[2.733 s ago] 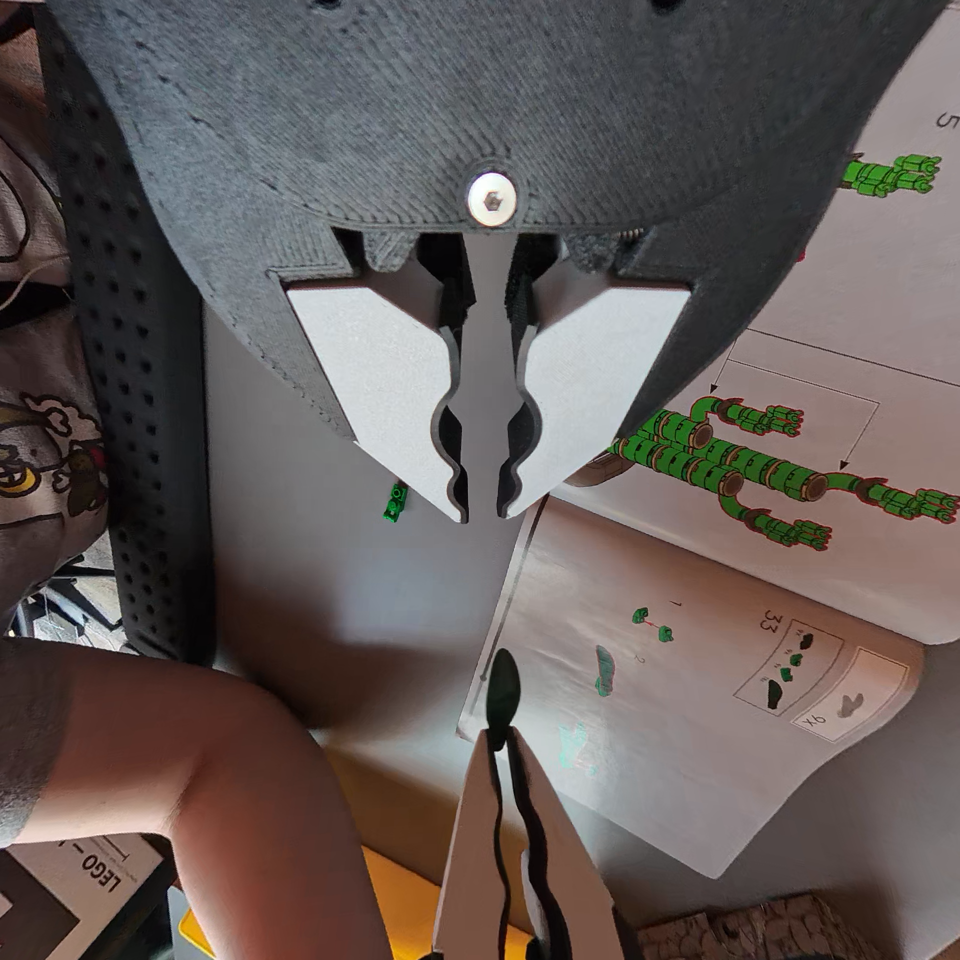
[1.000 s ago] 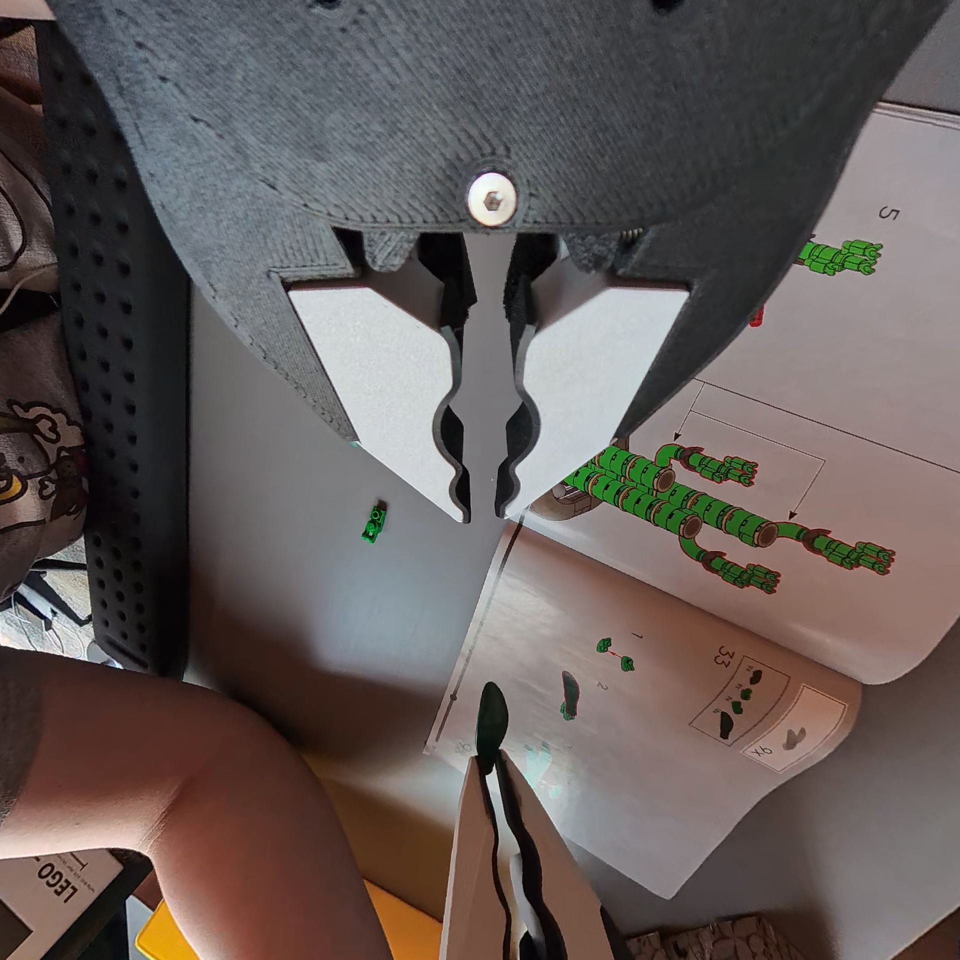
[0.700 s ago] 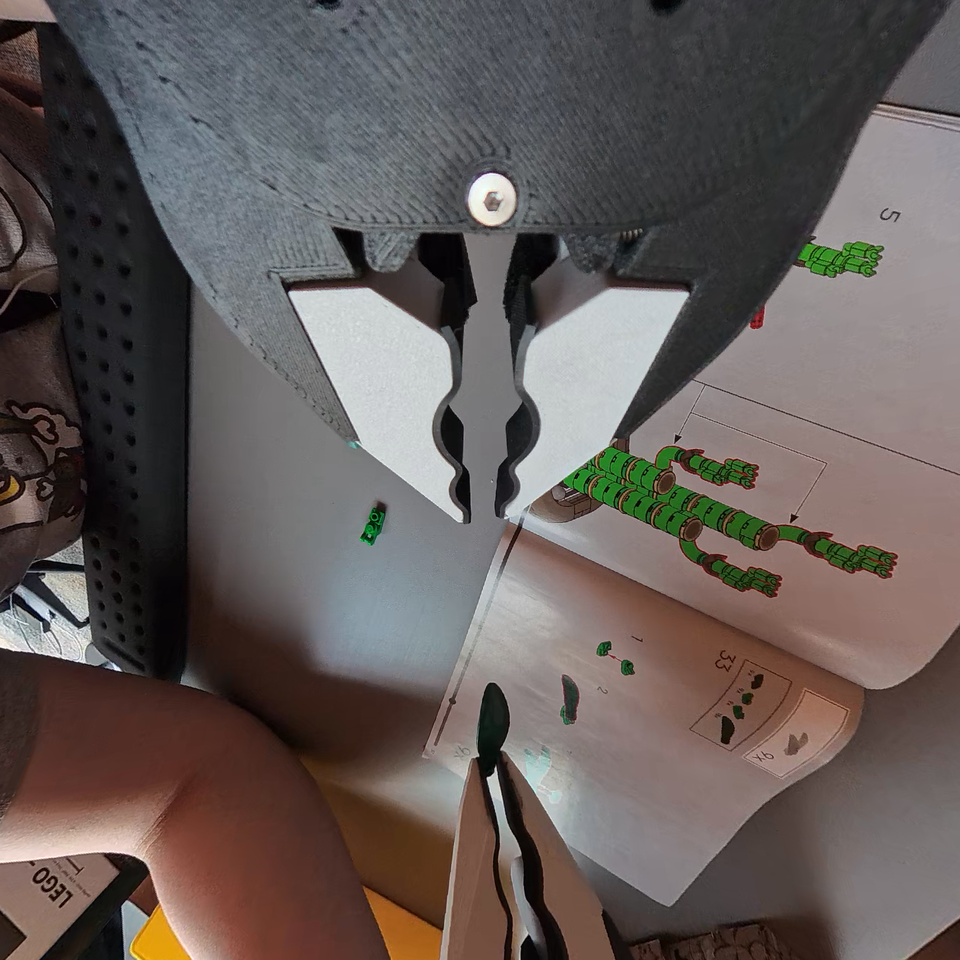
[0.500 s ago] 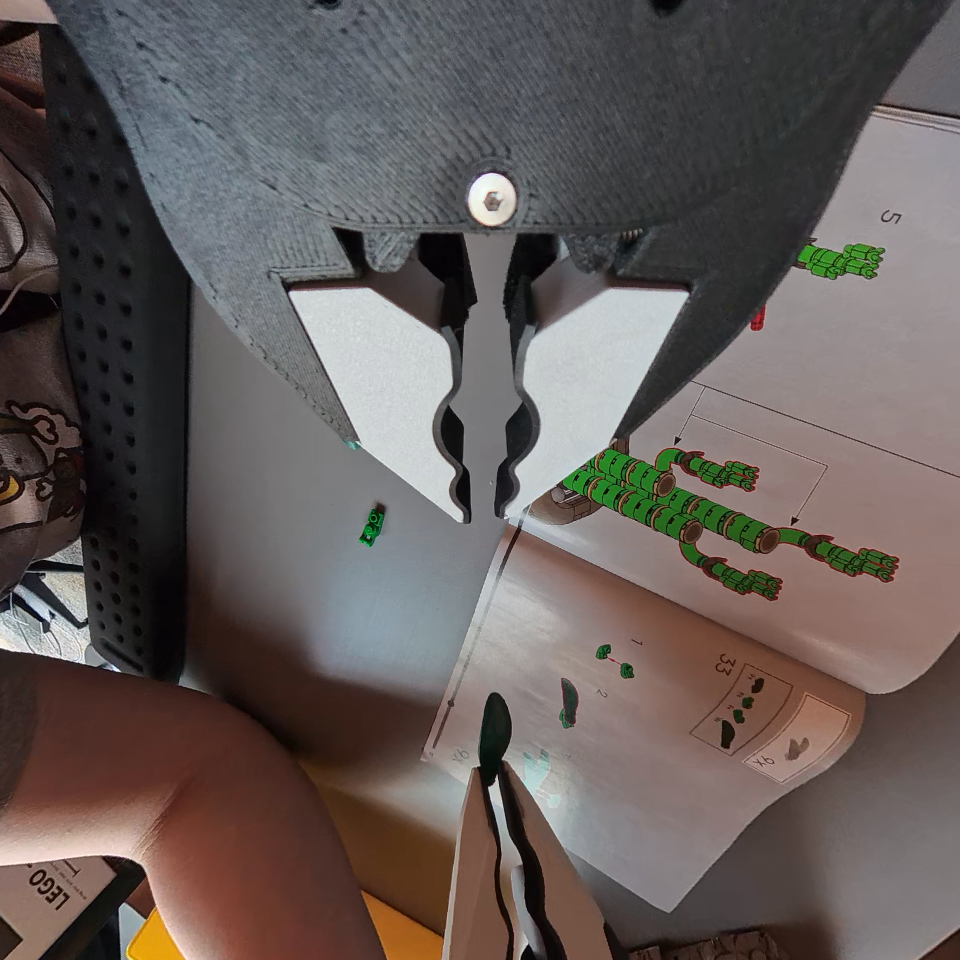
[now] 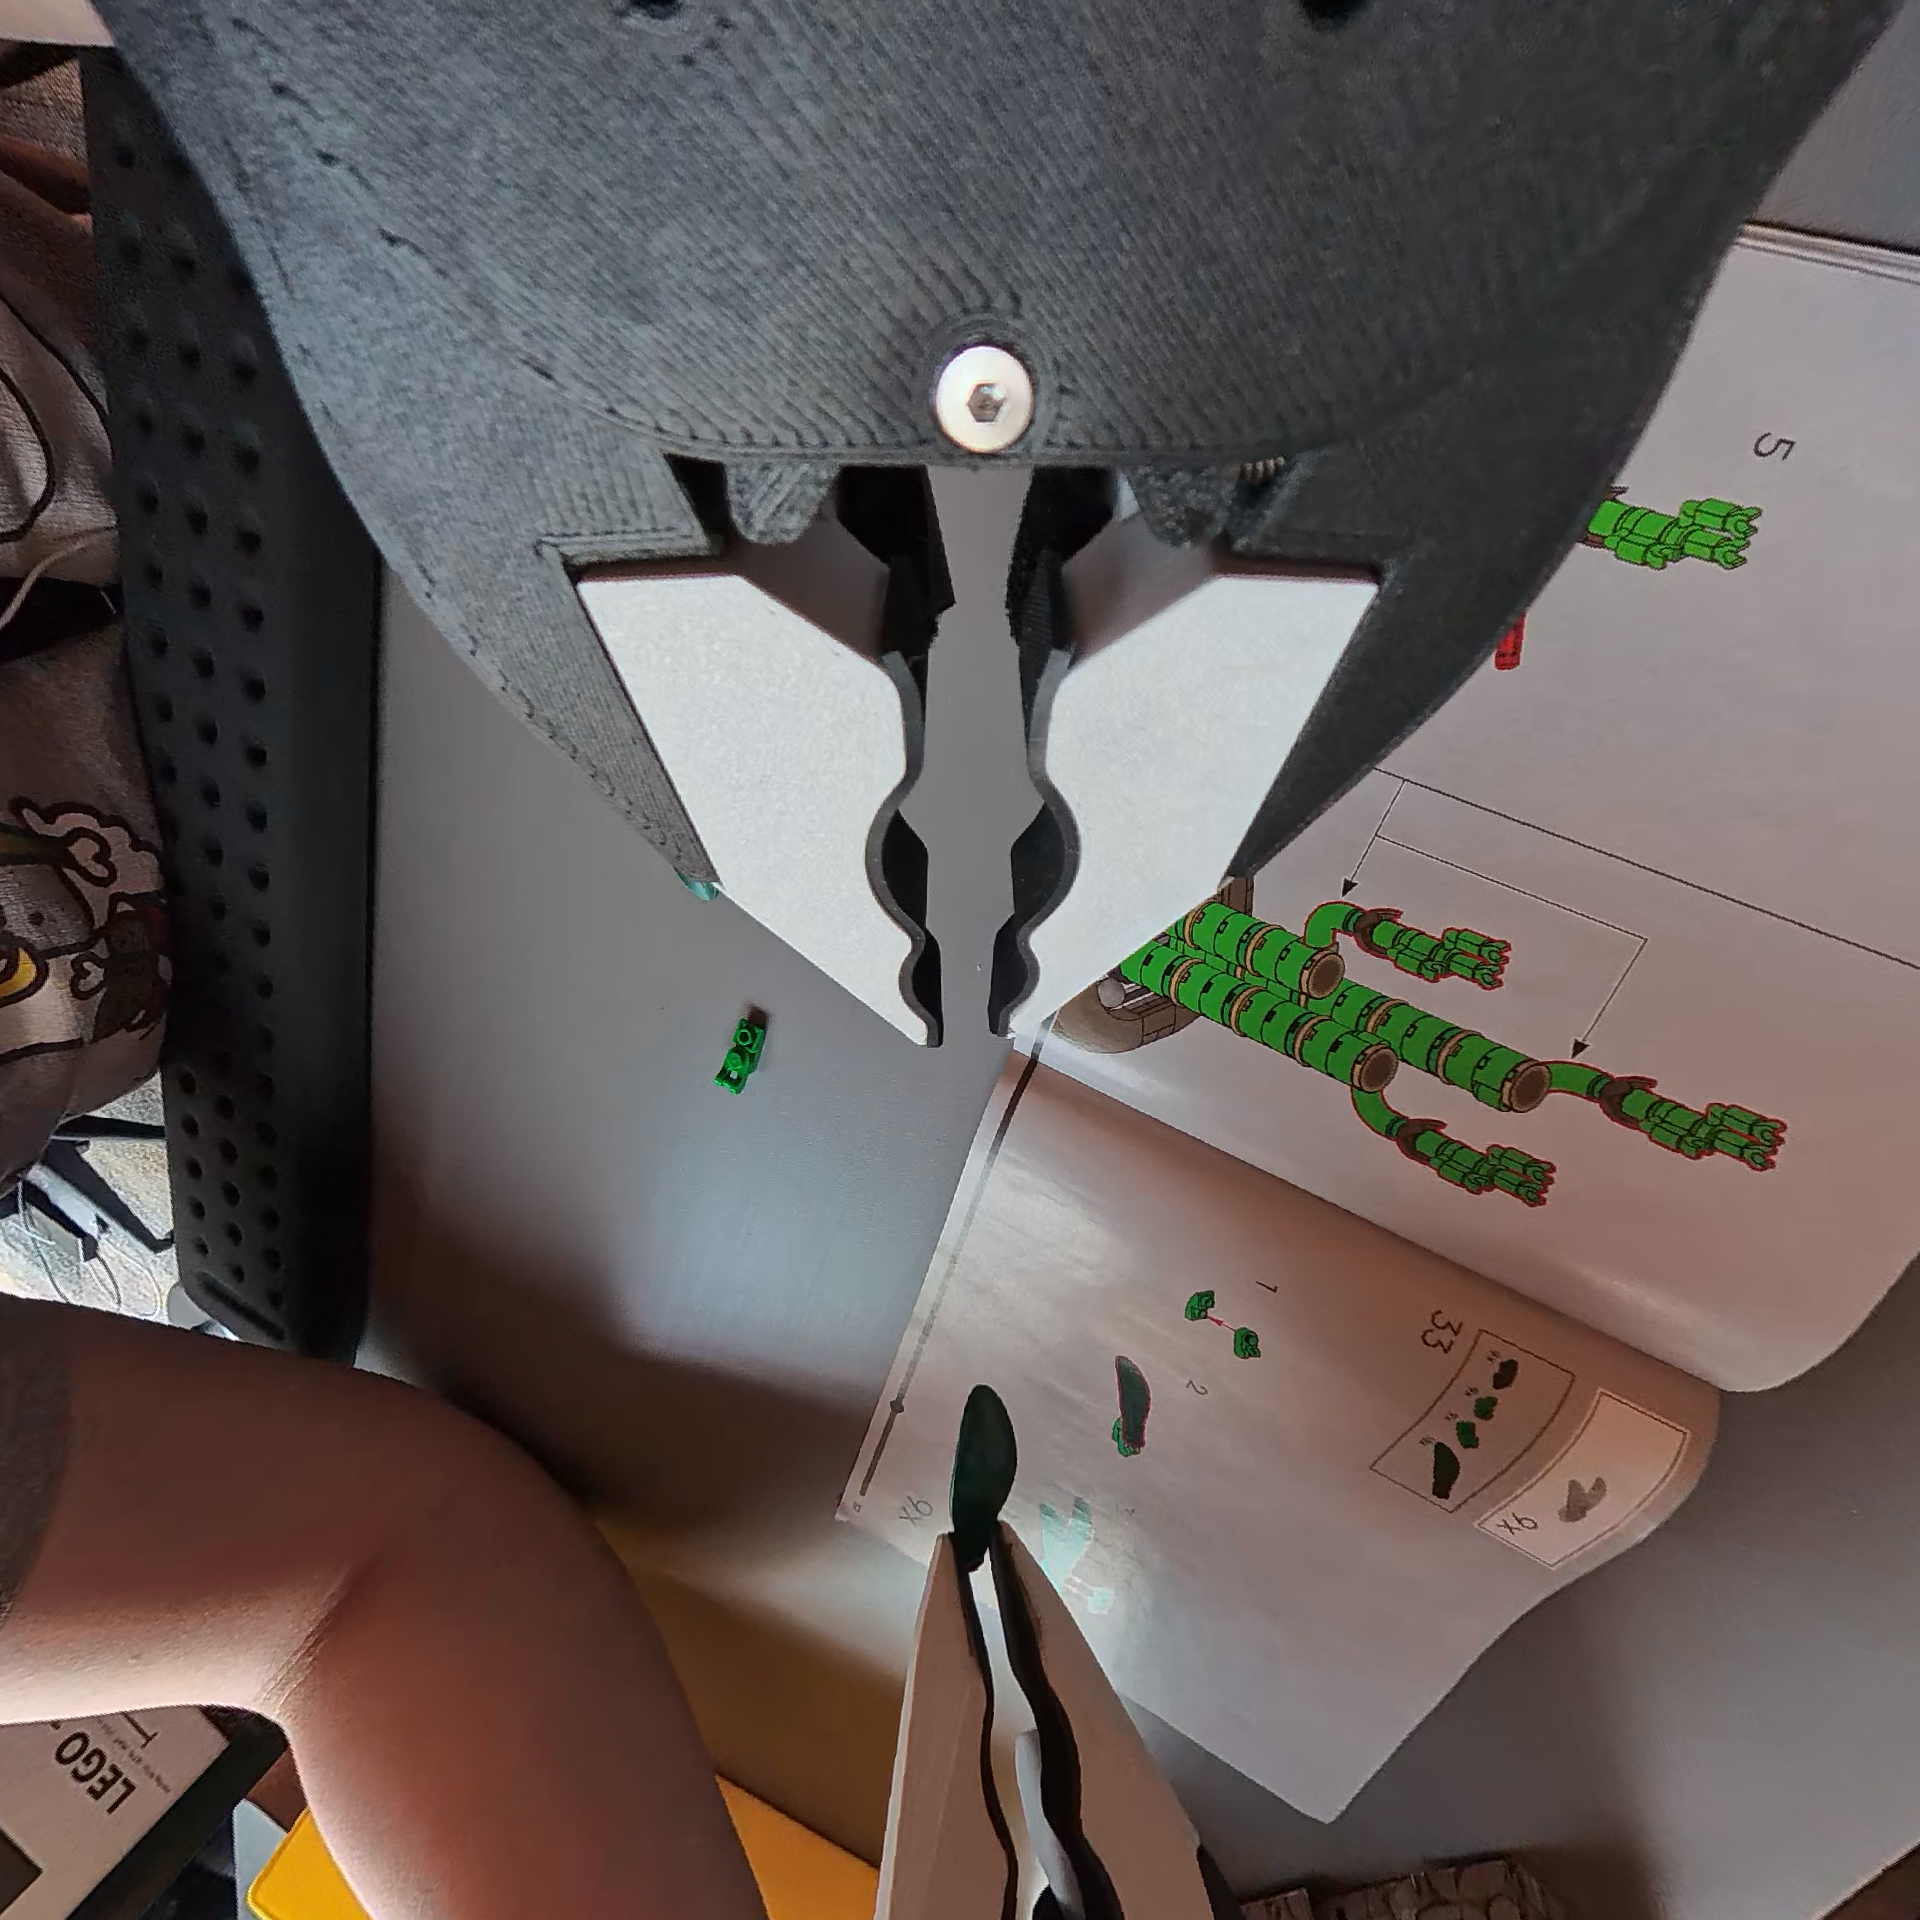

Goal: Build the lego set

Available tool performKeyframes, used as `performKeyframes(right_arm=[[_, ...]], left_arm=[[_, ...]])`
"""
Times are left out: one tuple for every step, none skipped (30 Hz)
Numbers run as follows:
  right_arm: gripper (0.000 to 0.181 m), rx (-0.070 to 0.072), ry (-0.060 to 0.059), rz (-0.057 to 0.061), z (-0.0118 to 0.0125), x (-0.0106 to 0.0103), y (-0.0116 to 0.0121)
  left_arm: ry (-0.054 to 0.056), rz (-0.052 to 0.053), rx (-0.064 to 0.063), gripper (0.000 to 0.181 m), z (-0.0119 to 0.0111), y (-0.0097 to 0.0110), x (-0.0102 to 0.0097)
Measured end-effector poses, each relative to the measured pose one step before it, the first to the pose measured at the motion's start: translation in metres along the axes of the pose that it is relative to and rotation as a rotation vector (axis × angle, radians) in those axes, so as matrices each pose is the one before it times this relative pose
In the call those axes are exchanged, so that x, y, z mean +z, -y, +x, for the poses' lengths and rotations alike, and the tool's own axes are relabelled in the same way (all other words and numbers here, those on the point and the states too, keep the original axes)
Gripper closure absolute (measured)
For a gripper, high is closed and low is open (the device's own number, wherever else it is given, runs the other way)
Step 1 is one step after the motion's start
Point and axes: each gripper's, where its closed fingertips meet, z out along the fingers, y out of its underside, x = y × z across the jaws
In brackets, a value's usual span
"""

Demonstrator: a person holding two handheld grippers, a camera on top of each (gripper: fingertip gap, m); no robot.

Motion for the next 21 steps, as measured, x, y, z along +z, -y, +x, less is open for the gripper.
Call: performKeyframes(right_arm=[[0.175,0.0004,-0.0003,0.0002,0.00016,0.00001,0.00000],[0.175,-0.0003,-0.0003,0.0014,0.00013,-0.00014,0.00021],[0.175,-0.0005,0.0001,0.0016,0.00002,-0.00018,0.00028],[0.175,0.0002,0.0000,0.0003,0.00011,-0.00004,-0.00007],[0.175,0.0000,-0.0012,-0.0003,0.00024,-0.00008,-0.00002],[0.175,-0.0001,-0.0001,0.0004,0.00014,-0.00003,-0.00006],[0.175,0.0003,0.0006,0.0005,-0.00005,-0.00008,0.00001],[0.175,0.0000,-0.0008,0.0003,0.00018,-0.00004,0.00006],[0.175,-0.0006,-0.0008,0.0004,0.00001,-0.00014,0.00008],[0.175,-0.0009,-0.0008,0.0005,-0.00004,-0.00007,0.00007],[0.175,-0.0013,-0.0019,0.0006,0.00010,-0.00007,0.00023],[0.175,-0.0021,-0.0019,0.0015,0.00007,-0.00012,0.00032],[0.175,-0.0020,-0.0003,0.0012,-0.00022,-0.00002,0.00033],[0.175,-0.0018,-0.0001,-0.0003,-0.00013,0.00016,0.00004],[0.175,-0.0018,-0.0004,-0.0010,-0.00006,0.00016,0.00001],[0.175,-0.0004,0.0007,-0.0014,-0.00004,0.00030,-0.00010],[0.175,0.0005,0.0001,-0.0015,0.00011,0.00024,-0.00022],[0.175,0.0002,0.0000,-0.0009,0.00015,0.00016,-0.00006],[0.175,0.0002,0.0002,-0.0004,0.00016,0.00020,-0.00013],[0.175,0.0000,-0.0017,-0.0009,0.00046,0.00004,-0.00013],[0.175,-0.0012,-0.0032,-0.0008,0.00057,-0.00005,-0.00024]], left_arm=[[0.0003,0.0000,-0.0006,0.173,-0.00015,-0.00005,-0.00015],[0.0001,0.0005,-0.0004,0.173,0.00001,0.00011,-0.00024],[0.0005,0.0013,0.0001,0.173,-0.00008,0.00021,-0.00019],[0.0007,0.0011,0.0001,0.173,-0.00010,0.00019,-0.00020],[0.0003,0.0002,-0.0005,0.173,-0.00007,-0.00008,-0.00015],[0.0002,-0.0004,-0.0007,0.173,-0.00010,-0.00007,-0.00010],[0.0004,-0.0004,-0.0004,0.173,-0.00006,-0.00013,0.00003],[0.0004,-0.0003,-0.0002,0.173,-0.00013,0.00001,-0.00001],[-0.0001,0.0000,0.0001,0.173,0.00010,-0.00005,-0.00001],[0.0001,0.0001,0.0003,0.173,0.00003,0.00014,0.00002],[0.0003,0.0002,0.0005,0.173,0.00009,0.00013,-0.00011],[0.0004,0.0000,0.0003,0.173,0.00004,0.00002,-0.00007],[0.0009,0.0002,0.0002,0.173,-0.00005,0.00000,-0.00013],[0.0009,0.0005,-0.0004,0.173,-0.00010,0.00011,-0.00025],[0.0008,0.0004,-0.0013,0.173,-0.00018,-0.00001,-0.00012],[0.0010,0.0002,-0.0017,0.174,-0.00023,0.00010,-0.00019],[0.0010,0.0002,-0.0016,0.173,-0.00027,0.00002,-0.00013],[0.0006,0.0005,-0.0008,0.174,-0.00015,0.00009,-0.00017],[0.0004,0.0006,-0.0003,0.174,-0.00004,0.00010,-0.00010],[0.0001,0.0001,-0.0002,0.174,-0.00003,-0.00004,-0.00007],[0.0002,-0.0006,0.0000,0.174,0.00000,-0.00003,0.00004]])
